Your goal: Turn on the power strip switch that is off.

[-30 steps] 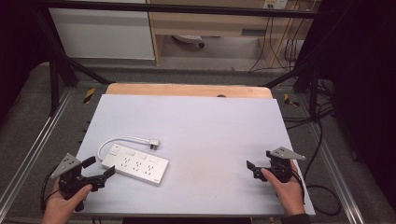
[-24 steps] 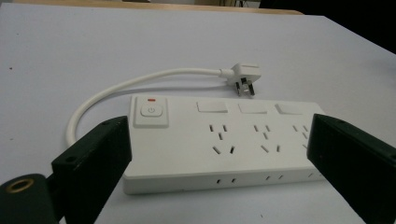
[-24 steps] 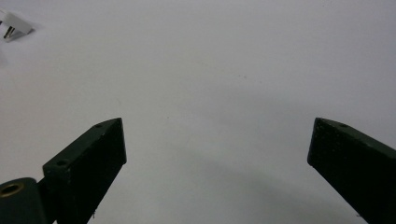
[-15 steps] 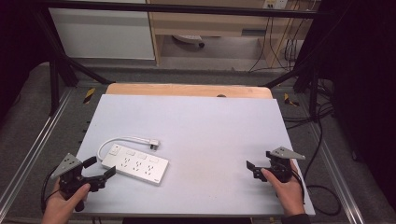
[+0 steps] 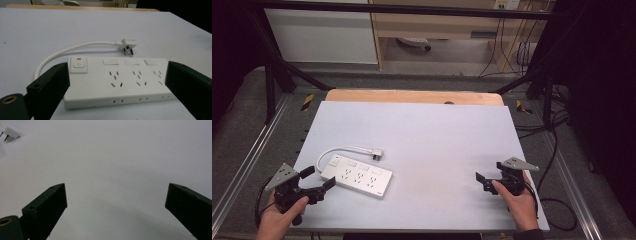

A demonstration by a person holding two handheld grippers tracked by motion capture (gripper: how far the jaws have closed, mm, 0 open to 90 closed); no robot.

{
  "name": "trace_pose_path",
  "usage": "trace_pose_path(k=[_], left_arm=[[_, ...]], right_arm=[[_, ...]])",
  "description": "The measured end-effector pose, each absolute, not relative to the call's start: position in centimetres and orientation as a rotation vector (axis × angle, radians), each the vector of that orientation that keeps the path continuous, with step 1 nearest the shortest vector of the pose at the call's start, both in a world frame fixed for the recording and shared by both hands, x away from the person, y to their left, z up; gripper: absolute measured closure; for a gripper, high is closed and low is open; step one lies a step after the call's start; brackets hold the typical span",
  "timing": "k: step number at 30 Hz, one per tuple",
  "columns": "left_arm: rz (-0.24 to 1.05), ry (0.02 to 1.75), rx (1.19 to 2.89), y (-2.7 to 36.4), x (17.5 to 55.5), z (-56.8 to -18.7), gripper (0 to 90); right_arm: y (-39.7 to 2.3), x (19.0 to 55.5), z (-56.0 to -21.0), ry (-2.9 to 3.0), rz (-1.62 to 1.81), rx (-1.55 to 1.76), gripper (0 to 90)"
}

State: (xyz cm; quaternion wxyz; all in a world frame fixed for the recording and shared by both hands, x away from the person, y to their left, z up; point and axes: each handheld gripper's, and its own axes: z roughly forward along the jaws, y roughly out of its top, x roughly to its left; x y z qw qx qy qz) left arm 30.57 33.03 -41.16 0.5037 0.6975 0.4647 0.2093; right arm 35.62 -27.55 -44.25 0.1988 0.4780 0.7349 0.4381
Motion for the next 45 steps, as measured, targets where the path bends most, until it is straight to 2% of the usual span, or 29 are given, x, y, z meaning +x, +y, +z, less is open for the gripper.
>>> trace_pose_path(k=[45], left_arm=[[0.497,1.096,1.637,32.8,32.7,-38.5,7.2]], right_arm=[[-27.5,35.7,-44.4,2.050,1.224,1.354,4.9]])
